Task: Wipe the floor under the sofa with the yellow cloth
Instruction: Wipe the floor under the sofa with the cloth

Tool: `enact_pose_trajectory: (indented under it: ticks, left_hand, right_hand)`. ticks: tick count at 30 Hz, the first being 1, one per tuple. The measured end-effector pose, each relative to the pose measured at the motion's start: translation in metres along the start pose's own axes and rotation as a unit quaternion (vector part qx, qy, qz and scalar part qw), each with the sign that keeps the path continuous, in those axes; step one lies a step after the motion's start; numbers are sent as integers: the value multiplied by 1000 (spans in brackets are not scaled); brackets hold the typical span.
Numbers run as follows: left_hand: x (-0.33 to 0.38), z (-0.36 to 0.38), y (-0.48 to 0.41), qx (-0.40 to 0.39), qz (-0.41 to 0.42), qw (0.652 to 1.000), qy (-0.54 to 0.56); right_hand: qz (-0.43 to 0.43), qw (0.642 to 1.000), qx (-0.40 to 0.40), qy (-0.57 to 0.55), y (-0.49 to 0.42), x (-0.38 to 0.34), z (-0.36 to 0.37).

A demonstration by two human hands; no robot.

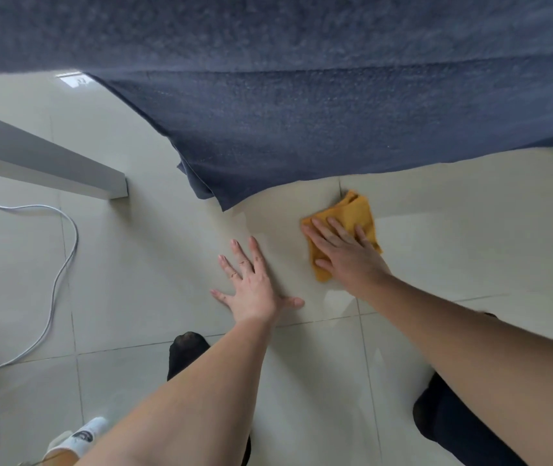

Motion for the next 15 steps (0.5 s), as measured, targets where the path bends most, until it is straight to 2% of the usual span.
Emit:
enact_pose_trajectory:
  ticks: [5, 11, 15]
  left_hand:
    - [1, 1, 0, -3, -2, 1000, 5]
    - [1, 1, 1, 0, 1, 1000, 8]
    - [-1, 0, 1, 10, 3, 1000, 4]
  right_hand:
    - [59, 998, -3, -27, 13, 50, -17]
    - [159, 979, 39, -121, -65, 5, -64]
    - [76, 994, 29, -72, -77, -53, -52]
Point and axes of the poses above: each hand's wrist, its own y-axis away from the middle knuckle, its own z-axis out of the palm, x = y × z, the point moved 2 cm from there along -y, towards the middle knuckle, and after that the axes turned 4 degrees about -x, right-handed, at the moved point
